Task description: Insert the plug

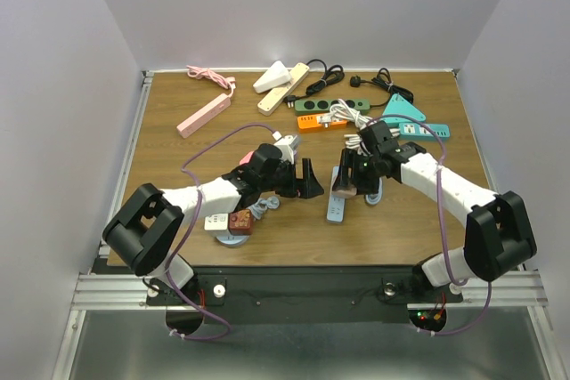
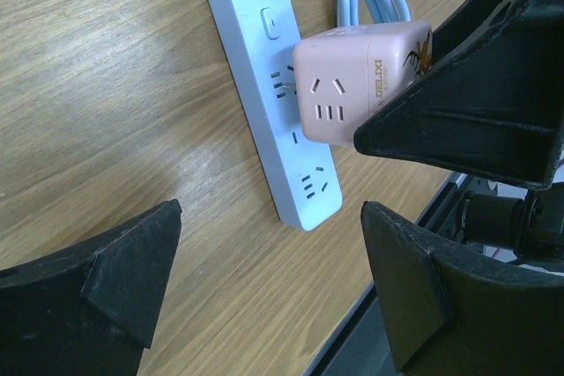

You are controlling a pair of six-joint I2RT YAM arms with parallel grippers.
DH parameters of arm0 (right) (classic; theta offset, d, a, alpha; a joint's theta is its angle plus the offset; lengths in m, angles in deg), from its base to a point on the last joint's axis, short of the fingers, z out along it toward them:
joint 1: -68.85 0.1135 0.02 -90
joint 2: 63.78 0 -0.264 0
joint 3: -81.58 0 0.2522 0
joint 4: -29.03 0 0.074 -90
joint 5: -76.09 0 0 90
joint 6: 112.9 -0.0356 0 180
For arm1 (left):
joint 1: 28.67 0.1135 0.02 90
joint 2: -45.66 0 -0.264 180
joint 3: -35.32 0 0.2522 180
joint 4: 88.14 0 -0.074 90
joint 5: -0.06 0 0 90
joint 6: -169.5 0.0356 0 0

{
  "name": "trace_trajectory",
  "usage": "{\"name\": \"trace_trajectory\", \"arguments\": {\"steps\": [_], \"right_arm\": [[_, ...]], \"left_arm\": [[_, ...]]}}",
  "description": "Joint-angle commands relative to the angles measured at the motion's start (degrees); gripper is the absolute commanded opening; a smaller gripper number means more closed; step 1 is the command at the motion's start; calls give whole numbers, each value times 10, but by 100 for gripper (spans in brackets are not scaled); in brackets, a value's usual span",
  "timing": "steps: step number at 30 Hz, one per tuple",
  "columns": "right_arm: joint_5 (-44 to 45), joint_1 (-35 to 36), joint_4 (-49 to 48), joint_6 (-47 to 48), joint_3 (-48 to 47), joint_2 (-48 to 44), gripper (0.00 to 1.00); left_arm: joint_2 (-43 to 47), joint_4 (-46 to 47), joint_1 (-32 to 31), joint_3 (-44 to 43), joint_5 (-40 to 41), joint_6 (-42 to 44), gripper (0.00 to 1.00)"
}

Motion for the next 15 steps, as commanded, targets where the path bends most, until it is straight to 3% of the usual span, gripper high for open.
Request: {"name": "trace_trajectory", "arguments": {"steps": [1,15], "right_arm": [[0,1,4,21,-15,20,0],[-5,0,16,48,-49,40,1]], "left_arm": [[-6,20,0,4,-12,5,93],[-12,21,0,10,-18,6,93]]}}
